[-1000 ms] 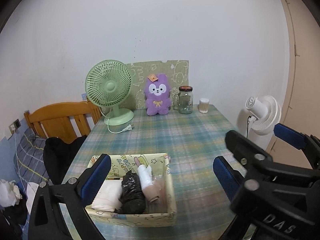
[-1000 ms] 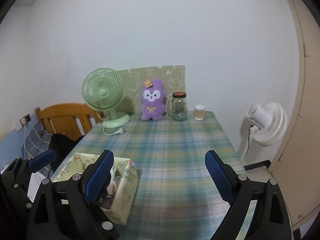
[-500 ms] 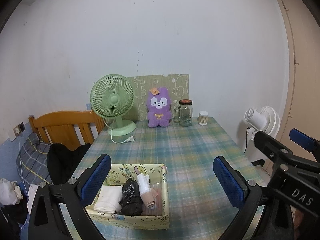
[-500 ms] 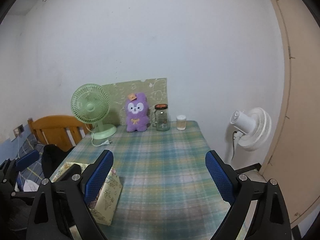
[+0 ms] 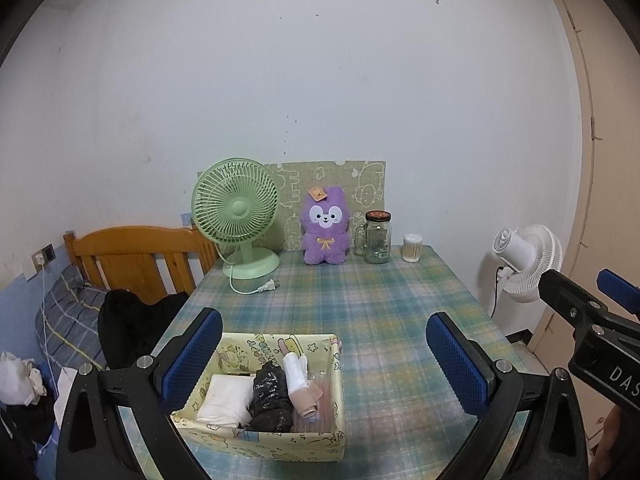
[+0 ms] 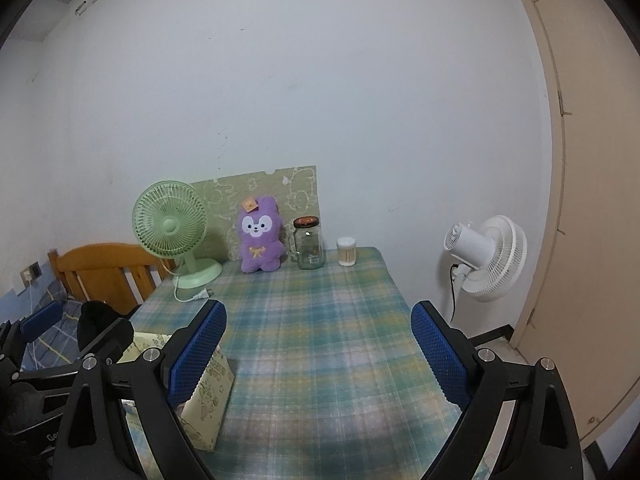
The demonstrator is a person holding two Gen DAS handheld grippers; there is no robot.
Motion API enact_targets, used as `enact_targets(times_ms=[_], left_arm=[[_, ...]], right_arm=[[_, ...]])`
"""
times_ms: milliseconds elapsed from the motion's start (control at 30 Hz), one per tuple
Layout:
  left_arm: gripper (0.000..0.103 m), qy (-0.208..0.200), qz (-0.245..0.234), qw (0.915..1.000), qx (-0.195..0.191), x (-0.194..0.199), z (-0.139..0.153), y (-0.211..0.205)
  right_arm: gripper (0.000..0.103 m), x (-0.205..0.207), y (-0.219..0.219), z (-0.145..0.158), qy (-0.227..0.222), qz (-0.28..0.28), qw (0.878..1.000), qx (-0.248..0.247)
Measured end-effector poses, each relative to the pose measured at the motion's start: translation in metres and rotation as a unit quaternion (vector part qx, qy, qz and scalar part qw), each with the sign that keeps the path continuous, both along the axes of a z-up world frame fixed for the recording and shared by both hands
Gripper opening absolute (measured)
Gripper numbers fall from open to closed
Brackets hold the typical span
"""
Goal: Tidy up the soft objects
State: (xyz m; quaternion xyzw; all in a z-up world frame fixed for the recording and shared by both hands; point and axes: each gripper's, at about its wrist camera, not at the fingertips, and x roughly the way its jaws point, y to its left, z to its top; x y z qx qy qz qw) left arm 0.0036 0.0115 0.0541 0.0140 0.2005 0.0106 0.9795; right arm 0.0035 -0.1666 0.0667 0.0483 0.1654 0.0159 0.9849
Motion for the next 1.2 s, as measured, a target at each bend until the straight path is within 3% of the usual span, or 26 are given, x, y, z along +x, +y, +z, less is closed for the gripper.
enact_targets(times_ms=[1200], left_arm=[[0.103, -0.002, 0.011, 0.9999, -0.011, 0.002, -0.001, 0.01]], right_arm=[[0.099, 0.001, 0.012, -0.002, -0.004, 0.005, 1.0, -0.015]])
